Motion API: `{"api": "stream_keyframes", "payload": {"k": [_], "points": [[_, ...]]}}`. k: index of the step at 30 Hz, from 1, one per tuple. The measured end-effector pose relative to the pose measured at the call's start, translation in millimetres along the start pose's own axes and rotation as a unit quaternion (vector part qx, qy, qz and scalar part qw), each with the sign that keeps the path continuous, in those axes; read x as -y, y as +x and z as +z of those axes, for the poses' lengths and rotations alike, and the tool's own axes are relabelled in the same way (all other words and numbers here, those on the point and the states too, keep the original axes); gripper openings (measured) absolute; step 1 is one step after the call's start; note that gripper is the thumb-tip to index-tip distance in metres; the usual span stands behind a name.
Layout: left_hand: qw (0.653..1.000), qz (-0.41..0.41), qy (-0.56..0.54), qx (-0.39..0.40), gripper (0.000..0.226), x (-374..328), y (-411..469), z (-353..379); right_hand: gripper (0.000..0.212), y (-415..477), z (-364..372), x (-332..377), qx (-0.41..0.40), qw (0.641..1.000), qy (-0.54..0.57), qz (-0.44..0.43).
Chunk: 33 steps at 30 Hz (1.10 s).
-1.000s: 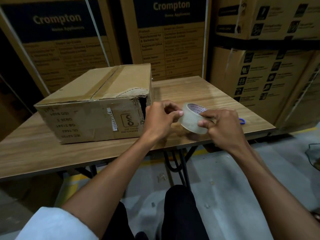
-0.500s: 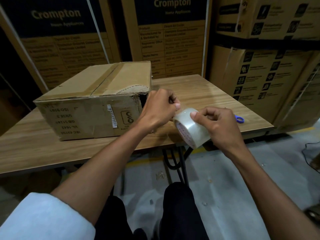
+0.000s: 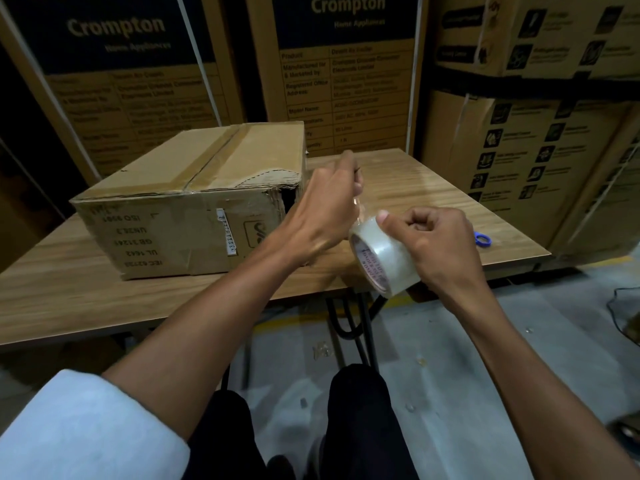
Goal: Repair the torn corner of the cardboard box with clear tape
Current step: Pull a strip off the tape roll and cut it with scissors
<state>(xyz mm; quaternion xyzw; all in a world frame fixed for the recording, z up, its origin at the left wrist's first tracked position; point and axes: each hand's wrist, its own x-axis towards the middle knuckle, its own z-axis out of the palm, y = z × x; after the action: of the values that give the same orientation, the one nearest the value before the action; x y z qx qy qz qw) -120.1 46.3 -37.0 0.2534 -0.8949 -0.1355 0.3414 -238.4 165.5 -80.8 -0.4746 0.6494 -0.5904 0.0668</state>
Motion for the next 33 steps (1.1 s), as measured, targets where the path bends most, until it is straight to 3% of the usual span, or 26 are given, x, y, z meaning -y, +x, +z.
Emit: {"api": "stream_keyframes", "payload": {"k": [4,7,10,12,19,25,30,33], "points": [[1.000,-0.005,-0.003,0.021,0.023,3,11,-8,0.031,9,0,-7,0.009,0.999,-0.031,-0.012],[0.998,-0.013,-0.002,0.060,0.007,3,22,-16,0.022,15,1,-17,0.014,1.000,-0.019,0.002],[0.976,-0.081,-0.131,0.154,0.028,2,29,-18,0.022,20,3,-26,0.019,1.000,-0.003,0.003],[0.974,-0.072,-0.118,0.178,0.037,2,33,-16,0.023,22,5,-32,0.019,1.000,-0.007,-0.004],[0.966,-0.059,-0.136,0.213,0.021,8,48,-14,0.026,20,7,-46,0.004,0.999,0.012,-0.038],[0.974,-0.025,-0.091,0.205,0.018,7,55,-5,0.048,27,10,-46,-0.030,0.998,0.040,-0.023],[0.974,-0.036,-0.142,0.172,0.019,5,58,-7,0.042,28,7,-46,-0.013,0.998,0.053,-0.020],[0.969,-0.077,-0.202,0.121,0.036,3,68,-18,0.041,19,9,-51,0.010,0.997,0.066,-0.040]]}}
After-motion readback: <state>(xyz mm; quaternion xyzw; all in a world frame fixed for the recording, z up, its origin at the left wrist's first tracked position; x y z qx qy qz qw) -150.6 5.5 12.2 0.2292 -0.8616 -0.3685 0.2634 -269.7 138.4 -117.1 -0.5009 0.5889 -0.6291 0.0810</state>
